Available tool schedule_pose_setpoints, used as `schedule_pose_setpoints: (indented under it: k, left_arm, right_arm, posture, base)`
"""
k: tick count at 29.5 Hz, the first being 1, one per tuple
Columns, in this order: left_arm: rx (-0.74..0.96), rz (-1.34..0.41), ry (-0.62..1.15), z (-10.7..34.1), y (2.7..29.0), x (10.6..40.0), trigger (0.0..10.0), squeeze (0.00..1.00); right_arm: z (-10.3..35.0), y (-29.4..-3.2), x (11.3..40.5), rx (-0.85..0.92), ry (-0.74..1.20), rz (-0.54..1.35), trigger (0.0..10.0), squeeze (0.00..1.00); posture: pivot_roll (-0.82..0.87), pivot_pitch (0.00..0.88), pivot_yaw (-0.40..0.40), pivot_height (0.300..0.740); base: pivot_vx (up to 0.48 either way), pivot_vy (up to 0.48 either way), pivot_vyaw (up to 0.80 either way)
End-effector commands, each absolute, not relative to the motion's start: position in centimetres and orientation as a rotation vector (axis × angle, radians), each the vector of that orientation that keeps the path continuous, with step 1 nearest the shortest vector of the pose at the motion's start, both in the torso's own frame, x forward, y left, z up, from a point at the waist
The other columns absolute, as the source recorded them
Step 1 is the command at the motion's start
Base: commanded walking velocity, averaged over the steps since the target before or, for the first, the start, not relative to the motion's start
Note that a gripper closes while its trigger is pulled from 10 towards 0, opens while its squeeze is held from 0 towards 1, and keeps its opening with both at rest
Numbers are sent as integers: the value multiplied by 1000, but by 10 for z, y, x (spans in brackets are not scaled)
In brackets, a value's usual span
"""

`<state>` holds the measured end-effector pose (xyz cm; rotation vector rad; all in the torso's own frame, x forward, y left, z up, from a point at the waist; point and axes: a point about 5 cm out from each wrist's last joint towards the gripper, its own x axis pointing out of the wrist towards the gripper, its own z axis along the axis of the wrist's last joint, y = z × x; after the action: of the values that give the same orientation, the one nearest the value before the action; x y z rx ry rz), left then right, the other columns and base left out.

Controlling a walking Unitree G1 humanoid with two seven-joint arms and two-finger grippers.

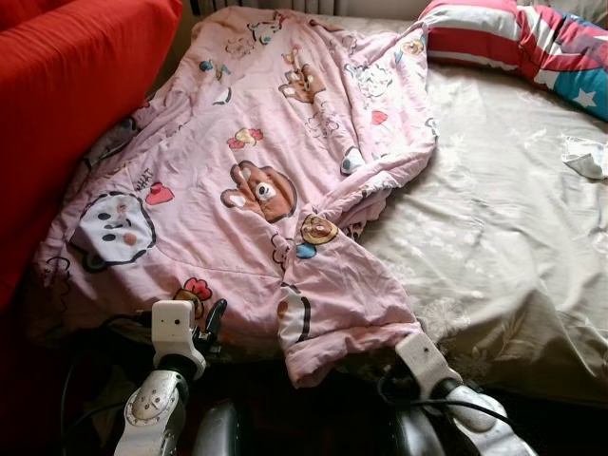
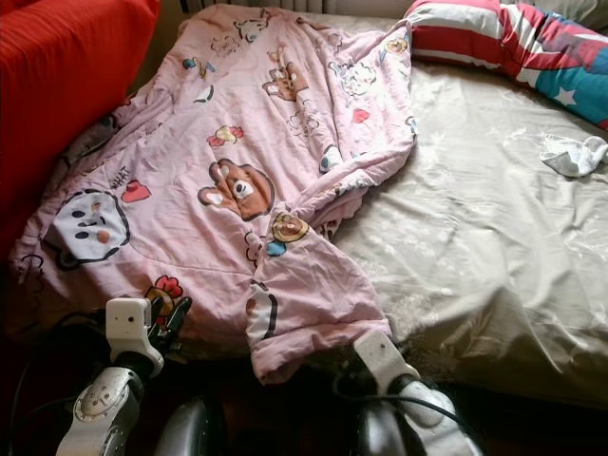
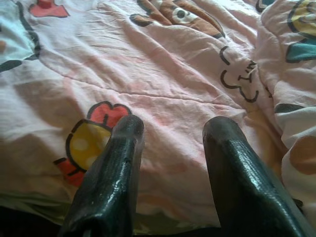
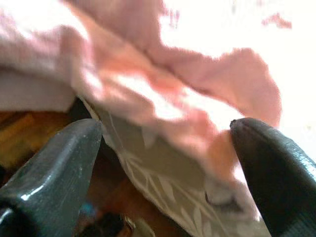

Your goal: Clean up the room

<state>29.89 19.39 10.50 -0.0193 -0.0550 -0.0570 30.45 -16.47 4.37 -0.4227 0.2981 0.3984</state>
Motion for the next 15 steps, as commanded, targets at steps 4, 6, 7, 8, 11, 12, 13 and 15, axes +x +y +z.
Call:
schedule_pose_setpoints:
  k: [4,6,7,8,11,12,13,15]
  left_arm:
    - [-12,-51,-30,99,198,295,10000,0]
    - [-13,-52,-28,99,198,295,10000,0]
    - [-13,-53,-27,99,197,295,10000,0]
    - [-14,-55,-26,99,197,295,10000,0]
    - [-15,-57,-26,99,196,295,10000,0]
    - [-15,-56,-26,99,196,295,10000,0]
    - [-15,-56,-26,99,197,295,10000,0]
    - [-13,-56,-26,99,197,296,10000,0]
  right_arm:
    - [46,-166,304,-378,234,324,10000,0]
    - [47,-167,304,-372,227,308,10000,0]
    - [45,-169,304,-373,237,298,10000,0]
    - [42,-171,302,-390,257,288,10000,0]
    - [37,-175,299,-418,292,272,10000,0]
    - [34,-179,298,-420,319,247,10000,0]
    - [34,-181,298,-422,327,240,10000,0]
    - [33,-185,298,-426,347,231,10000,0]
  posture:
    - [105,283,1,568]
    - [105,283,1,568]
    - [102,285,1,568]
    - [102,285,1,568]
    - [104,286,1,568]
    - [103,286,1,568]
    - [103,287,2,568]
    - [104,286,3,568]
  base:
    - [0,0,0]
    - [0,0,0]
    - [0,0,0]
    - [0,0,0]
    - [0,0,0]
    - [0,0,0]
    - [0,0,0]
    - [0,0,0]
